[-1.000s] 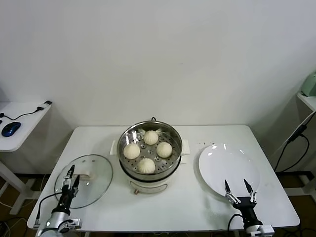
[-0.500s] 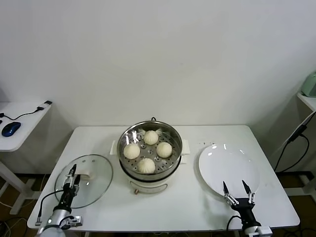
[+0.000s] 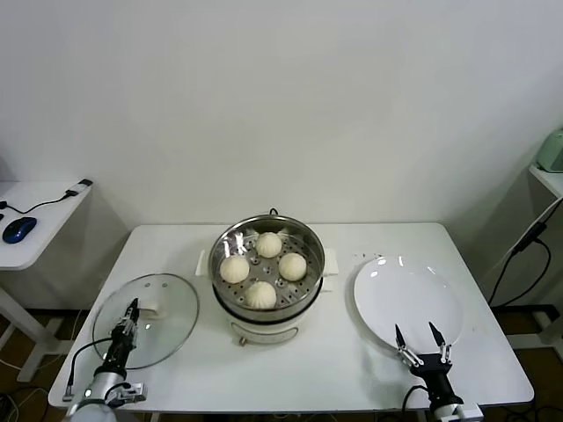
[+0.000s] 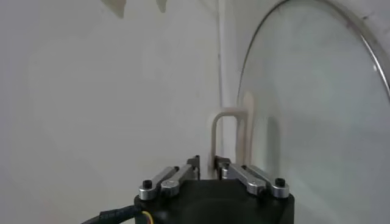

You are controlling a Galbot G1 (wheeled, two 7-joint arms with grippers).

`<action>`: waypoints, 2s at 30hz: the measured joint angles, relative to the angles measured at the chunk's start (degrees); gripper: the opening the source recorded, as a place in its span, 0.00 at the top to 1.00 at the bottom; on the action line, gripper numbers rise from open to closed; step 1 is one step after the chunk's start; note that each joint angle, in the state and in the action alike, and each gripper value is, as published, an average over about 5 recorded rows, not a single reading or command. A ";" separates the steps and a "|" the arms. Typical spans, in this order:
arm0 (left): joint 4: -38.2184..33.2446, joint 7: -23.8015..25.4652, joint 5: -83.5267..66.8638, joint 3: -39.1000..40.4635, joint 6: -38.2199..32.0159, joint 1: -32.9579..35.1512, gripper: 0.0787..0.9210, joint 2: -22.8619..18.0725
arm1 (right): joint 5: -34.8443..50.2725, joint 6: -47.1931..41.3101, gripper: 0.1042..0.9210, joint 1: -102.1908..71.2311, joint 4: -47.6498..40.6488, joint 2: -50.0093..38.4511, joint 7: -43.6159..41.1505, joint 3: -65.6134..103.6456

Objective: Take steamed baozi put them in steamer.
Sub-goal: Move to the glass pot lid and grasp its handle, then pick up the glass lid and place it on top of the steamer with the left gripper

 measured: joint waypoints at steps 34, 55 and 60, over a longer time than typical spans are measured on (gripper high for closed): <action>-35.29 22.99 -9.23 -2.32 22.77 4.32 0.94 4.01 | -4.69 -2.77 0.12 -1.73 3.48 1.27 2.28 1.23; -44.04 35.95 6.12 26.57 40.81 -7.38 0.94 -2.70 | -6.53 -3.27 0.12 -1.67 5.20 2.02 3.70 0.89; -42.19 36.72 9.99 32.18 42.45 -9.68 0.94 -6.07 | -6.27 -2.70 0.12 -1.73 5.04 1.81 3.87 1.09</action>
